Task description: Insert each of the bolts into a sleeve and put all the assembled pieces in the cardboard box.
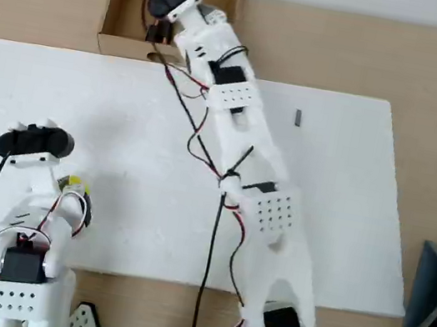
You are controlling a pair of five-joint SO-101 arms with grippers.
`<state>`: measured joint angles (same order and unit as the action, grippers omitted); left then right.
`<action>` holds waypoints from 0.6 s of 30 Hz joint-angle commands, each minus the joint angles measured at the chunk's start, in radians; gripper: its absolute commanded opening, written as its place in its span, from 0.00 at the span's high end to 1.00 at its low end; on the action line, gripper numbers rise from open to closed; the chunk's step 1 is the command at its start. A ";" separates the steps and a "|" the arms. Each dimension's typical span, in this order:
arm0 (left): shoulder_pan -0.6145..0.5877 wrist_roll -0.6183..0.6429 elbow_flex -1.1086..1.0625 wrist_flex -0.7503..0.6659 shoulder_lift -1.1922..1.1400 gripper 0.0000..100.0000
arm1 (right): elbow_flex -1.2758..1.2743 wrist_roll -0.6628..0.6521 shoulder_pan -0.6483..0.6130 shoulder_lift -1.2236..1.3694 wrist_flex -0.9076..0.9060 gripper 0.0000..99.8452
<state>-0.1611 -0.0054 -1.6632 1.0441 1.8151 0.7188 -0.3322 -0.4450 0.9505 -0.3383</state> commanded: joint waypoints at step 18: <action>-0.005 -0.002 0.011 -0.015 0.008 1.00 | 0.093 -0.017 -0.012 -0.030 -0.129 0.85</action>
<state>-0.1611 -0.0054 -1.6632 1.0441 1.8151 0.7541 -0.3460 -0.4496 0.9475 -0.4580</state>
